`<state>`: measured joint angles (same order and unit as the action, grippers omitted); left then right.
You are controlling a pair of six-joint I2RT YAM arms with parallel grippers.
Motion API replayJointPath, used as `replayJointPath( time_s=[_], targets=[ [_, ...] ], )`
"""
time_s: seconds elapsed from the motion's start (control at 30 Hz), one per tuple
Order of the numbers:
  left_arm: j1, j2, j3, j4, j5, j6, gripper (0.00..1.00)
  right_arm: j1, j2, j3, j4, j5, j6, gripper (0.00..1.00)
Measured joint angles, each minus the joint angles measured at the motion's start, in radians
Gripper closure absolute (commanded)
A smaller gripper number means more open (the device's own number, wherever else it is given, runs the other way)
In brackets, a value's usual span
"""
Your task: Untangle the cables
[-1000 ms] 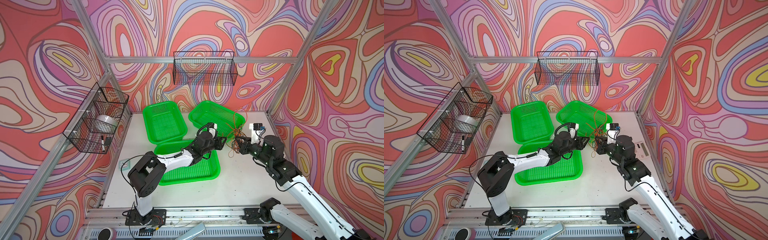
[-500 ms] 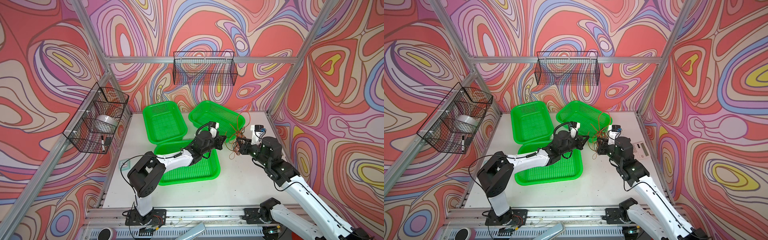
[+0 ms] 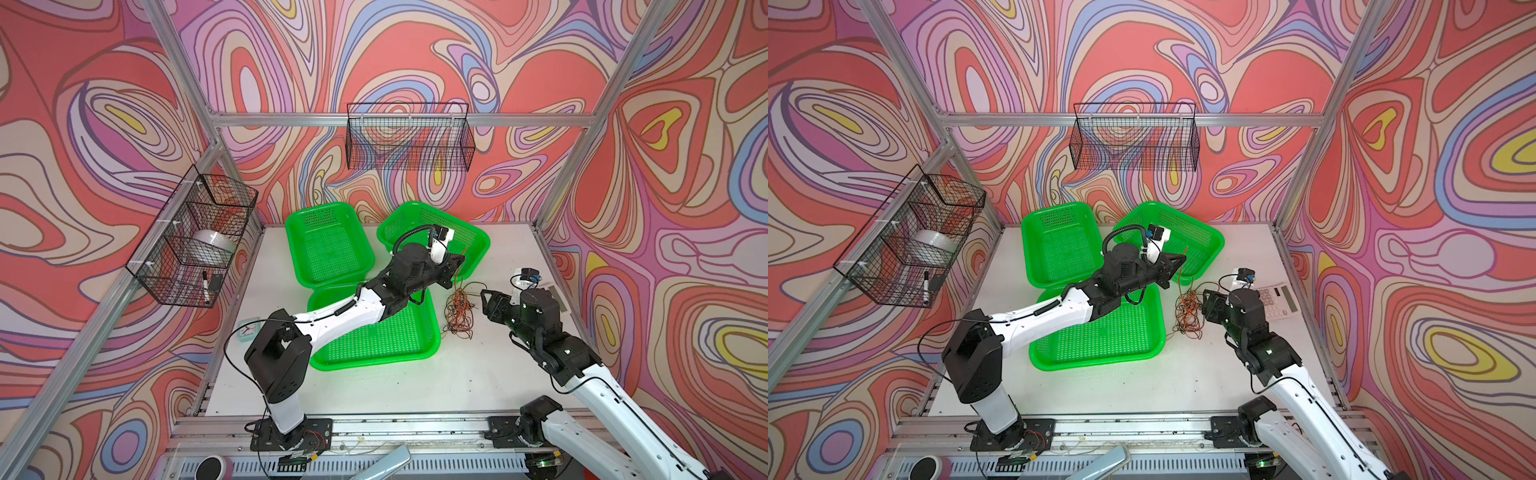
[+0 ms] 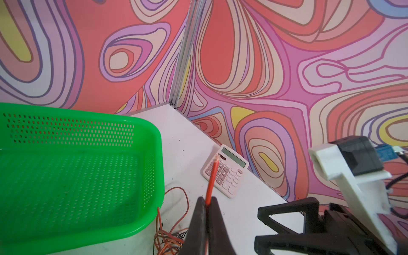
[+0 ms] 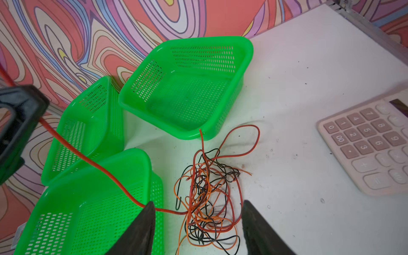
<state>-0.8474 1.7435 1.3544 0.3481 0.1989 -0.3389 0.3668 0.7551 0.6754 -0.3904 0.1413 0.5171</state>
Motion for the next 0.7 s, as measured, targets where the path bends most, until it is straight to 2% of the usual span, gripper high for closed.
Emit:
replayJointPath(
  time_s=[0.1, 0.3, 0.47, 0.6, 0.67, 0.7],
  targets=[
    [-0.008, 0.000, 0.033, -0.038, 0.012, 0.032, 1.00, 0.000, -0.014, 0.000, 0.014, -0.066, -0.063, 0.33],
    [-0.014, 0.000, 0.159, -0.116, 0.029, 0.086, 1.00, 0.000, 0.005, -0.001, 0.108, -0.271, -0.163, 0.33],
    [-0.027, 0.000, 0.229, -0.144, 0.045, 0.106, 1.00, 0.000, 0.058, -0.008, 0.179, -0.318, -0.195, 0.38],
    [-0.041, 0.000, 0.253, -0.176, 0.056, 0.117, 1.00, 0.000, 0.134, -0.008, 0.220, -0.286, -0.203, 0.52],
    [-0.044, 0.000, 0.275, -0.201, 0.063, 0.123, 1.00, 0.000, 0.167, -0.008, 0.234, -0.258, -0.203, 0.61],
    [-0.044, 0.000, 0.292, -0.212, 0.066, 0.126, 1.00, 0.000, 0.183, -0.008, 0.243, -0.246, -0.205, 0.70]
  ],
)
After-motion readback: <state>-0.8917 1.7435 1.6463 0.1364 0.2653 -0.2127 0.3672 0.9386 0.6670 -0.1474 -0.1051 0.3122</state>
